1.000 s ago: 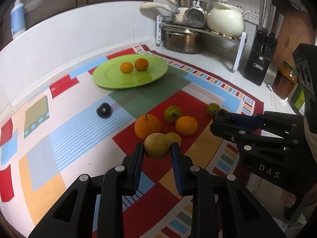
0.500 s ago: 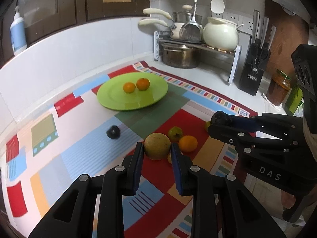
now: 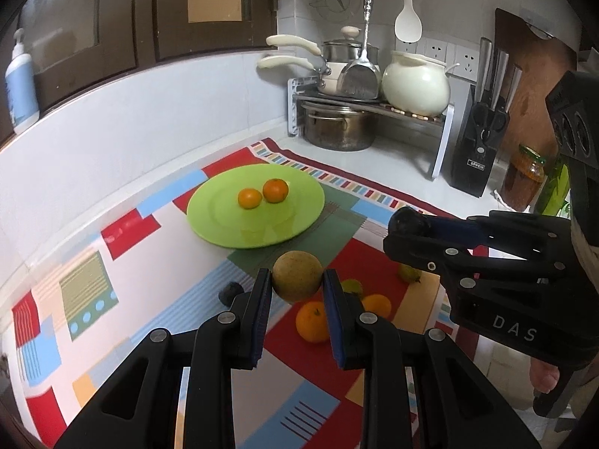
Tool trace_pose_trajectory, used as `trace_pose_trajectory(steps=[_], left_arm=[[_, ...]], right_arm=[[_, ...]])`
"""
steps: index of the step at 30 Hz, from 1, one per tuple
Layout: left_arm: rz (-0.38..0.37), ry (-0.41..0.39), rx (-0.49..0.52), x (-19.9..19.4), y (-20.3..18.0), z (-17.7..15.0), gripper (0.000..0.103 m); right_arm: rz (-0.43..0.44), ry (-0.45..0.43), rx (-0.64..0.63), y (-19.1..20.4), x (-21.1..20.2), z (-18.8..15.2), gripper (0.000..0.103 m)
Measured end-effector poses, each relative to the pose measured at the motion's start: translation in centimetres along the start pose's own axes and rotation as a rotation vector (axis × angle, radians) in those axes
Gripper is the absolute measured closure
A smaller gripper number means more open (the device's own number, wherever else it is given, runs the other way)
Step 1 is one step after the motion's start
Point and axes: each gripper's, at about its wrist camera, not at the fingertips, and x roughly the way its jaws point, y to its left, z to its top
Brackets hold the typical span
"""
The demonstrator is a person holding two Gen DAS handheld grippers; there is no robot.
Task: Organize fruits
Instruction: 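Grasp a pale yellow fruit with the left gripper while the right gripper grasps a dark plum, then carry the yellow fruit and plum onto the green plate and open both grippers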
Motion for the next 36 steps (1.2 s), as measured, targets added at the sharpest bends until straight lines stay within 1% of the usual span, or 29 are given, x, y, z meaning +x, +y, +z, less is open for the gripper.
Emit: trace_pose_trajectory(steps=[5, 9, 14, 19, 25, 36], left_arm=[[-0.023, 0.005, 0.002, 1.0, 1.2, 1.3, 0.075], [-0.024, 0.01, 0.008, 1.9, 2.0, 2.3, 0.075], [-0.025, 0.017, 0.008, 3.2, 3.2, 3.8, 0.075], [-0.023, 0.031, 0.006, 4.7, 4.3, 5.2, 0.075], [-0.029, 0.062, 0.003, 7.1, 5.5, 6.5, 0.075], [-0.044, 0.141, 0.001, 12.1, 7.4, 7.4, 0.075]], right_arm=[[0.001, -0.007, 0.02, -0.1, 1.2, 1.4, 0.074], [0.011, -0.006, 0.046, -0.4, 2.6, 2.9, 0.074], [-0.005, -0.004, 0.027, -0.4, 4.0, 4.7, 0.074], [-0.003, 0.012, 0.016, -0.6, 5.5, 6.3, 0.074], [0.003, 0.047, 0.002, -0.9, 7.8, 7.8, 0.074], [0.014, 0.131, -0.003, -2.0, 13.1, 9.4, 0.074]])
